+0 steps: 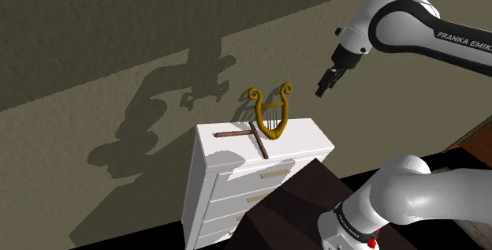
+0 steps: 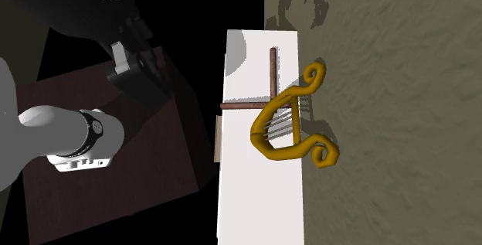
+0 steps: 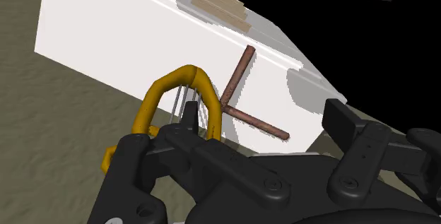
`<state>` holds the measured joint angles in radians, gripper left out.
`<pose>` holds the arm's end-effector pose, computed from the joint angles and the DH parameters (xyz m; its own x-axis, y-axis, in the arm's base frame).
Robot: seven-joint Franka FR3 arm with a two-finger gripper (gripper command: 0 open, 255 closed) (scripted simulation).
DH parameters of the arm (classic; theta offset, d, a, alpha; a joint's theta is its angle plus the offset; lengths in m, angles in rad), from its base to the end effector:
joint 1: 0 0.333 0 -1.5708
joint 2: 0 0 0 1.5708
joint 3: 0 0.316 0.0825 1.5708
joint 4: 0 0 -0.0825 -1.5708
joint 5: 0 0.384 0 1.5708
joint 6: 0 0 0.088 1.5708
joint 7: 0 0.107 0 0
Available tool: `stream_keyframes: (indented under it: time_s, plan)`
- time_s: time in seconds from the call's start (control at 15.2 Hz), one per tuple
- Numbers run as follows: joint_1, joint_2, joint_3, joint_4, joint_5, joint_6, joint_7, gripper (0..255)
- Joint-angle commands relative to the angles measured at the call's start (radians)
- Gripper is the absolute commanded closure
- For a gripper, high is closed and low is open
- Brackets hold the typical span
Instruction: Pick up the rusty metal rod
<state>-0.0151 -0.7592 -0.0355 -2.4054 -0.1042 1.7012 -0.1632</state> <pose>0.3244 -0.0289 0.5704 0.9902 0.1337 0.0407 0.1298 -0.9877 0.0871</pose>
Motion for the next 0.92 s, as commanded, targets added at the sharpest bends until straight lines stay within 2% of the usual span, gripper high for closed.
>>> stream_keyframes:
  time_s: [0.0,0.4,0.86]
  plan:
    - [0.0,0.0,0.0,0.0,0.0,0.0,0.0,0]
    - [0.044,0.178,-0.058,-0.027,-0.035,0.185,-0.165,0]
    - [0.093,0.426,-0.106,-0.003,-0.051,0.385,-0.354,0]
